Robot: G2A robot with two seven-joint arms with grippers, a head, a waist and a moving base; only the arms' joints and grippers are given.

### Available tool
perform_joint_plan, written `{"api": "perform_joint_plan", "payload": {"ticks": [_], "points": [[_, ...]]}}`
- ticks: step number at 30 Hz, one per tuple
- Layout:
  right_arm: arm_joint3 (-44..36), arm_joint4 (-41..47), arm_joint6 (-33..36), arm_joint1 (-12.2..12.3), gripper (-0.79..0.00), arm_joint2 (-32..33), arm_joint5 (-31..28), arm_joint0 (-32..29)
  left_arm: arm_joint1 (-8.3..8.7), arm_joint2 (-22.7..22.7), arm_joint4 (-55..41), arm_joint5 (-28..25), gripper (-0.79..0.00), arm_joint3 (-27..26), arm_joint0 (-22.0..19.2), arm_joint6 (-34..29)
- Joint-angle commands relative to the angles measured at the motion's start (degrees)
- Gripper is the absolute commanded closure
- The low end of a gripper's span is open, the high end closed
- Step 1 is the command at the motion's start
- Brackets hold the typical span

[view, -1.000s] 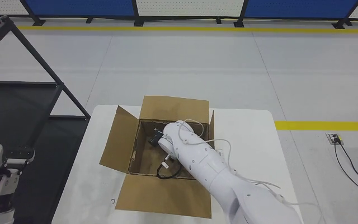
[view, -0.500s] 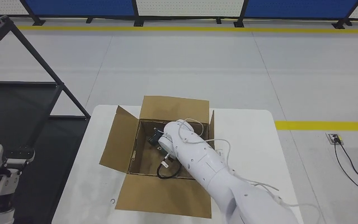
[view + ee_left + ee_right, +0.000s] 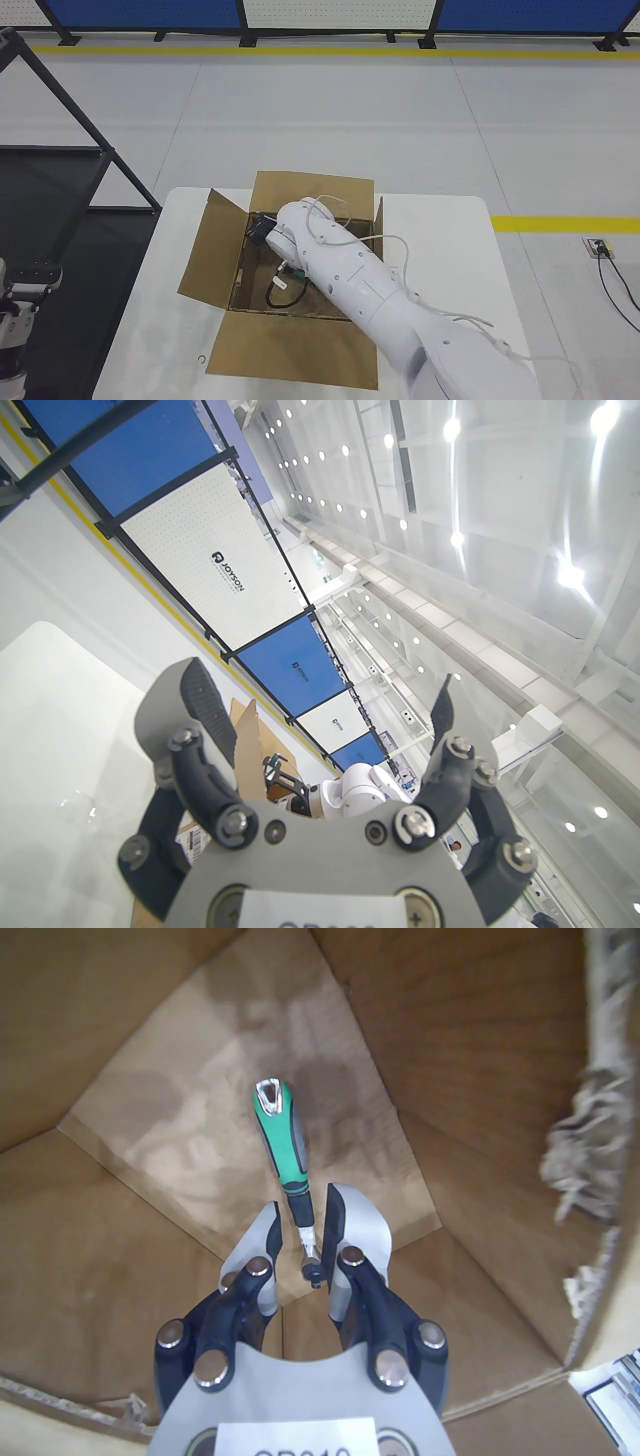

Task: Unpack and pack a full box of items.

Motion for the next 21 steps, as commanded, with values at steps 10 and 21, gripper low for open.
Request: {"api": "perform_joint_plan", "payload": {"ticks": [10, 21], "points": [[-26.3, -4.6, 1.9, 9.0, -0.172, 8.8, 12.7, -1.3, 0.0, 0.0, 0.0, 0.0, -0.785, 0.0, 0.0, 0.0], [-92.2, -29.2, 21.8, 25.6, -0.259, 37.2, 14.4, -34.8, 0.0, 0.0, 0.0, 0.0, -0.785, 0.0, 0.0, 0.0]]}}
